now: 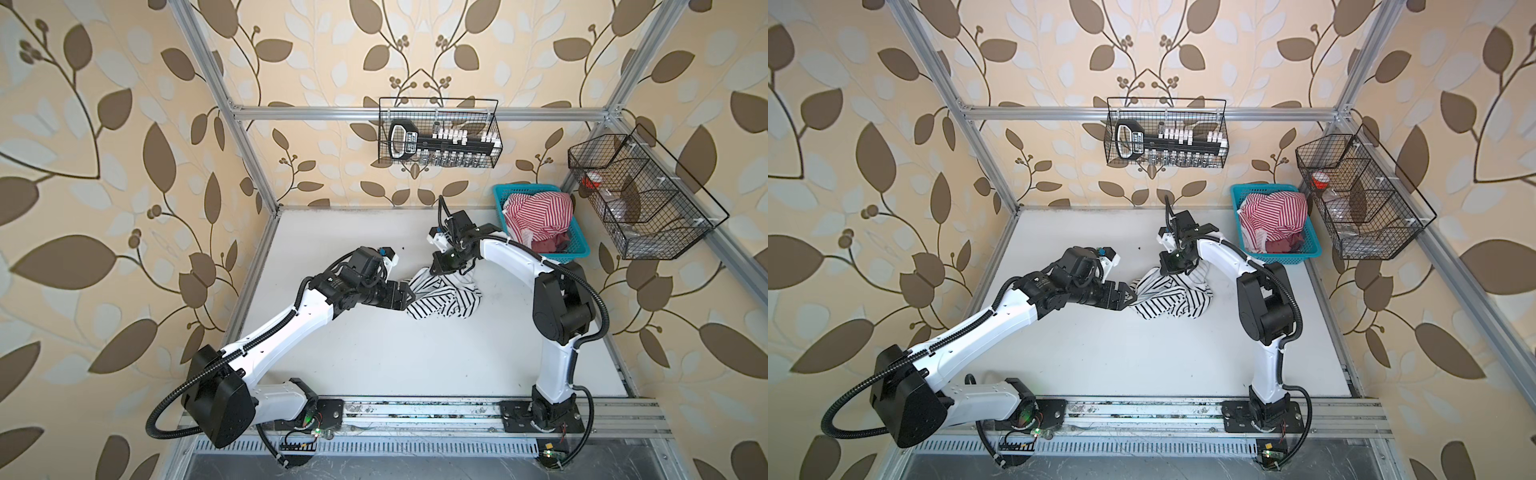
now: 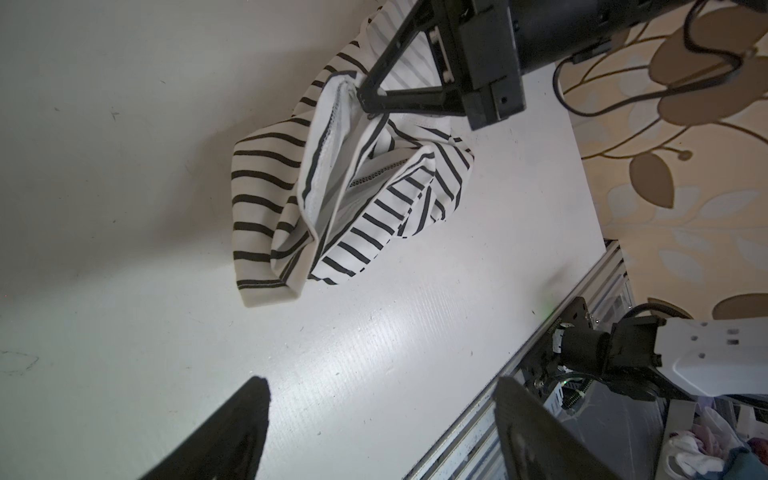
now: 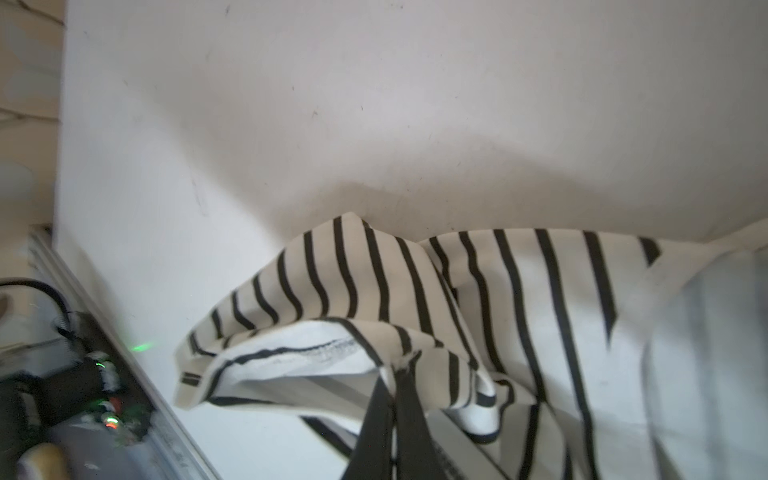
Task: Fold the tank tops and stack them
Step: 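Grasp the tank top edge with the left gripper while the right gripper holds another edge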
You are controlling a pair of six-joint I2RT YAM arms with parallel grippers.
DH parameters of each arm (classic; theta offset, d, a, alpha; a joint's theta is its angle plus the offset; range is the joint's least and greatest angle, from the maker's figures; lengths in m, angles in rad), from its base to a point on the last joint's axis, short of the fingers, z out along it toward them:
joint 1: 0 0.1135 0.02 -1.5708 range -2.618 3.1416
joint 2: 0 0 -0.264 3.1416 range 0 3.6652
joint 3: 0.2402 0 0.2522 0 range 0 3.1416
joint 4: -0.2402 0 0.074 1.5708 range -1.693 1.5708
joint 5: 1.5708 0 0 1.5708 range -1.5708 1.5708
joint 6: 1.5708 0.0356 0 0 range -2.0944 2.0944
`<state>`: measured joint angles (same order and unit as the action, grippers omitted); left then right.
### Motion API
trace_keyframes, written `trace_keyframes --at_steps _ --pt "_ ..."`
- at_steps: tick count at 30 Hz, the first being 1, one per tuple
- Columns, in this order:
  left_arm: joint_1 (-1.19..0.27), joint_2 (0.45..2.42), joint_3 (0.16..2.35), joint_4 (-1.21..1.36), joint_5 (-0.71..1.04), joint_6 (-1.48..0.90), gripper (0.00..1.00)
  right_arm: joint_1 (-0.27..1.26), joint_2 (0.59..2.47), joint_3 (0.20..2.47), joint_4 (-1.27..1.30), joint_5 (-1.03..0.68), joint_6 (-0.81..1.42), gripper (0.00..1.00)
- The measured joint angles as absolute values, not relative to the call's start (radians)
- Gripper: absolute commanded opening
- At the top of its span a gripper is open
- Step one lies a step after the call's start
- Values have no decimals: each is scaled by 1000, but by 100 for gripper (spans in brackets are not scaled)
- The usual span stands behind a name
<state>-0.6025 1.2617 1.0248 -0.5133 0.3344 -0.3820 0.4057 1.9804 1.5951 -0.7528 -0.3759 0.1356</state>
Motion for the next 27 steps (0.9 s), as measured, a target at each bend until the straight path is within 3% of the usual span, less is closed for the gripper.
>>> trace_keyframes --at_steps 7,16,21,27 --pt "-603 1259 1025 -513 334 -382 86 406 1946 1695 -783 -343 150 0" --pt "-611 1210 1016 -474 355 -408 87 405 1772 1904 -714 -268 221 0" --pt "-676 1249 1022 -424 356 -438 87 401 1863 1945 -696 -274 257 0" --pt "-767 1477 1125 -438 294 -477 87 387 2018 1903 -684 -280 304 0"
